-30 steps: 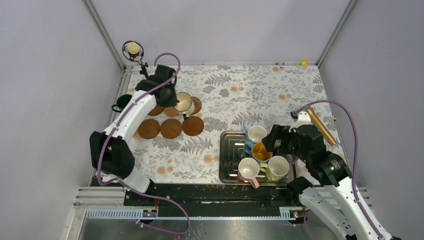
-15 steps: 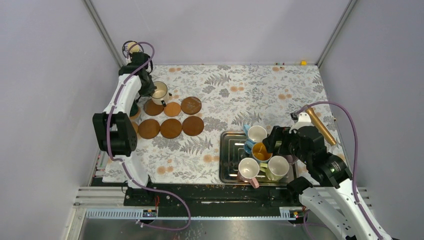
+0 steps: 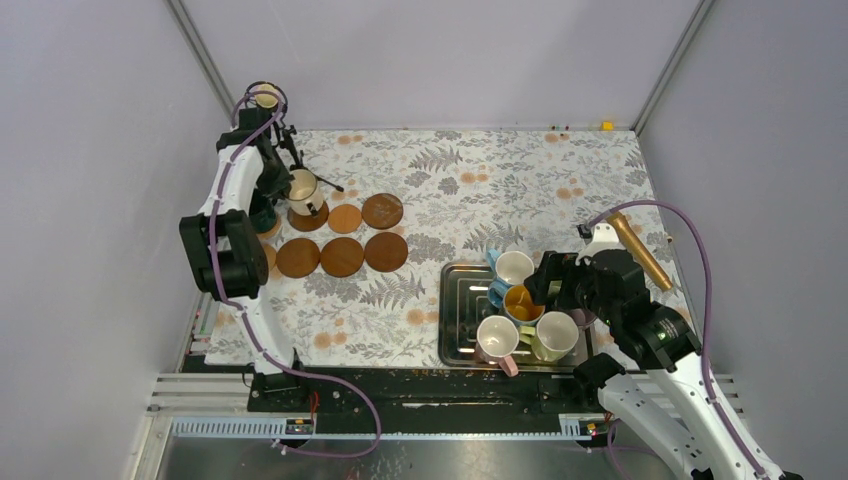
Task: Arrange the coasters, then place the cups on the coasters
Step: Place the cup on the coaster.
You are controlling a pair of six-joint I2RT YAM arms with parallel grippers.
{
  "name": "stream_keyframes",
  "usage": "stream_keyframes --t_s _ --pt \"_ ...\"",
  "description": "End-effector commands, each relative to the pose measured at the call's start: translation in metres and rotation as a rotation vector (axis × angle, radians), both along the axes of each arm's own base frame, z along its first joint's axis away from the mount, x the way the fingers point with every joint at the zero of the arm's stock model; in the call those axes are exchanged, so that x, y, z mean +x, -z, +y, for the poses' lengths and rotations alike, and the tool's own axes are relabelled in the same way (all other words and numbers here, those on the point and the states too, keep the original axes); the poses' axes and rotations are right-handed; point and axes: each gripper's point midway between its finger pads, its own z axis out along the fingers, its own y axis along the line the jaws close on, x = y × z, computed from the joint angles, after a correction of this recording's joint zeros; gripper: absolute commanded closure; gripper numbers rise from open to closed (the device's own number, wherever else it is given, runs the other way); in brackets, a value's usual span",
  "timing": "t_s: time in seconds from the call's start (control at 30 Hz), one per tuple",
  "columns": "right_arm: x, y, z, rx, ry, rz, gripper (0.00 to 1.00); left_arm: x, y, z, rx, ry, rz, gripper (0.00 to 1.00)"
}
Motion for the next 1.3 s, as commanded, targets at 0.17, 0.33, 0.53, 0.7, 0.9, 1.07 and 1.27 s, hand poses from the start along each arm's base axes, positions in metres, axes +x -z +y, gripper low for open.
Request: stream_keyframes --t_s 0.17,0.33,0.53,0.7,0.9,1.07,1.27 --pt "0.007 -0.008 0.0 -0.002 0.005 -0.037 0.01 0.023 -0.01 0.007 -0.023 0.017 -0.078 1.0" --pt "0.008 -0.009 -0.002 -0.008 0.015 -0.039 0.0 0.023 -0.006 0.014 -0.022 0.015 -0.064 1.0" --pt "0.008 -0.009 -0.004 -0.014 0.024 -0.04 0.01 0.022 -0.002 0.017 -0.025 0.014 -0.053 1.0" --pt "0.008 -0.008 -0.005 -0.018 0.025 -0.038 0.01 0.024 0.005 0.019 -0.019 0.011 -0.041 0.99" --pt "0.007 -0.008 -0.008 -0.033 0.034 -0.043 0.01 0.025 0.011 0.019 -0.022 0.011 -0.029 0.93" --pt "0.007 -0.009 -0.008 -0.028 0.031 -0.048 0.01 0.025 0.01 0.025 0.011 0.003 -0.024 0.88" --pt "0.008 -0.007 -0.008 -0.035 0.032 -0.044 0.01 0.023 0.005 0.027 0.026 -0.004 -0.031 0.64"
